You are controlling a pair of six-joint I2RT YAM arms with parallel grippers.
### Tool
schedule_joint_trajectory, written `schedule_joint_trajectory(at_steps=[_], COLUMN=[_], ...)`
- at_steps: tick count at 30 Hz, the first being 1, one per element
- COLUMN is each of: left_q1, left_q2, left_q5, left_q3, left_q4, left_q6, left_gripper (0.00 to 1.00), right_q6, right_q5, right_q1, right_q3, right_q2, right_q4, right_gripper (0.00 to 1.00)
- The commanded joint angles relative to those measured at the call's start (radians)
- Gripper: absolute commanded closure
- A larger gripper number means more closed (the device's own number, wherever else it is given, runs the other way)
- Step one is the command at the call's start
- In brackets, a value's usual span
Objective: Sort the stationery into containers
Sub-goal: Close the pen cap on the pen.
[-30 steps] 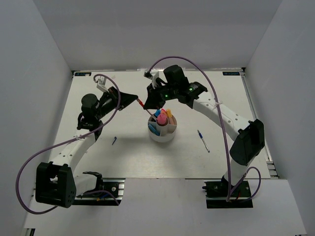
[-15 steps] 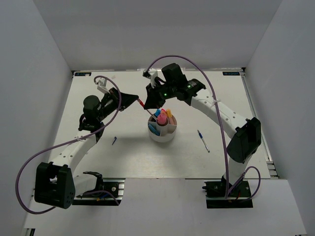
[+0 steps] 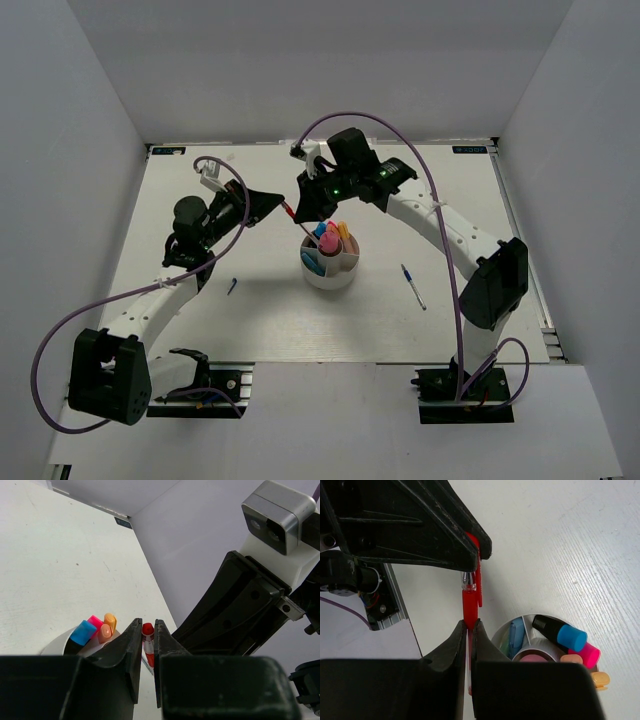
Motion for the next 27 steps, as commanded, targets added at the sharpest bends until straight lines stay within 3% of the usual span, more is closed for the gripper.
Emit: schedule_joint_trajectory(at_steps=[1, 27], left_q1=[-0.075, -0.094], left_q2=[-0.002, 0.015], left_q5=[0.15, 0.15], left_q3=[-0.034, -0.032], left_q4=[-0.087, -0.088], left_q6=[0.006, 0.012], left_gripper=[1.0, 1.0], right_q6=[0.001, -0.012], right_q5=[0.014, 0.037], right_q1=[0.0, -0.003], right_q3=[0.112, 0.205], right_q2=[0.0, 0.036], right_q4=[0.245, 0.249], right_gripper=[1.0, 1.0])
